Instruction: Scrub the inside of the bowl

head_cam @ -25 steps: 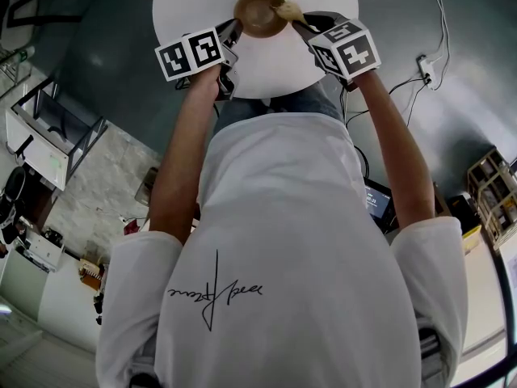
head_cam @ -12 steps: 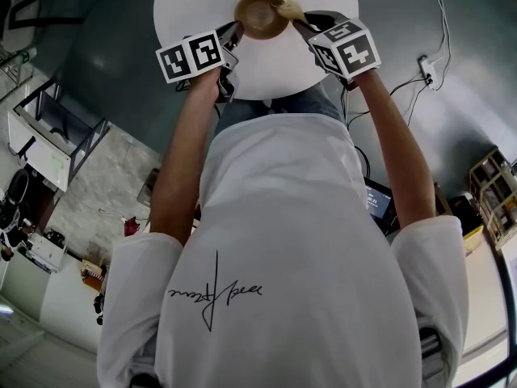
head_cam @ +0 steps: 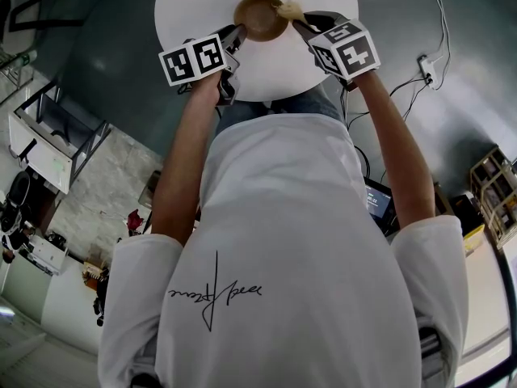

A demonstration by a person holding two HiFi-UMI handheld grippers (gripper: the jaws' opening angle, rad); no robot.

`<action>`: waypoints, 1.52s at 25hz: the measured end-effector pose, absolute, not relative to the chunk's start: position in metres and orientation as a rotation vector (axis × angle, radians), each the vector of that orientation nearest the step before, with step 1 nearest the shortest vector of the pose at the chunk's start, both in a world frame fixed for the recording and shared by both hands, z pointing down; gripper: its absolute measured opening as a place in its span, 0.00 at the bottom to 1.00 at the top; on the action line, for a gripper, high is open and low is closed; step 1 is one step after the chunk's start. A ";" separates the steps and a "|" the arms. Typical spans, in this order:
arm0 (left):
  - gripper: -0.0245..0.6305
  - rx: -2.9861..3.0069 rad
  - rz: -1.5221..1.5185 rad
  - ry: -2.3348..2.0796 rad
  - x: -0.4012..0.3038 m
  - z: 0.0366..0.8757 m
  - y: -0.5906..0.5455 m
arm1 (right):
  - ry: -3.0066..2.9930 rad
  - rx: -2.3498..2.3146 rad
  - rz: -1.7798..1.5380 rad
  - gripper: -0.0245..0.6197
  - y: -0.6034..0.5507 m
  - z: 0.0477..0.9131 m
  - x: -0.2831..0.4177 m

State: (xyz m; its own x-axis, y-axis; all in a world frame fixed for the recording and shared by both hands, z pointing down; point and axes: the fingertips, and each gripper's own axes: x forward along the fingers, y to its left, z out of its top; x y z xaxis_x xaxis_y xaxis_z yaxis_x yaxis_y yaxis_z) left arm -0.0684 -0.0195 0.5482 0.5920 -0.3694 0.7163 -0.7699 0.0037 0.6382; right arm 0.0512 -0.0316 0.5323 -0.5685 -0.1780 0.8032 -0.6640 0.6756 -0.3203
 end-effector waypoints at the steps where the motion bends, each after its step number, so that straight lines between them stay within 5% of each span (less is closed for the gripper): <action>1: 0.19 1.606 0.410 -0.977 -0.069 0.548 -0.020 | -2.107 0.648 0.795 0.17 -0.031 0.532 0.052; 38: 0.21 1.697 0.367 -0.970 -0.091 0.508 -0.006 | -2.139 0.809 0.808 0.17 -0.025 0.500 0.049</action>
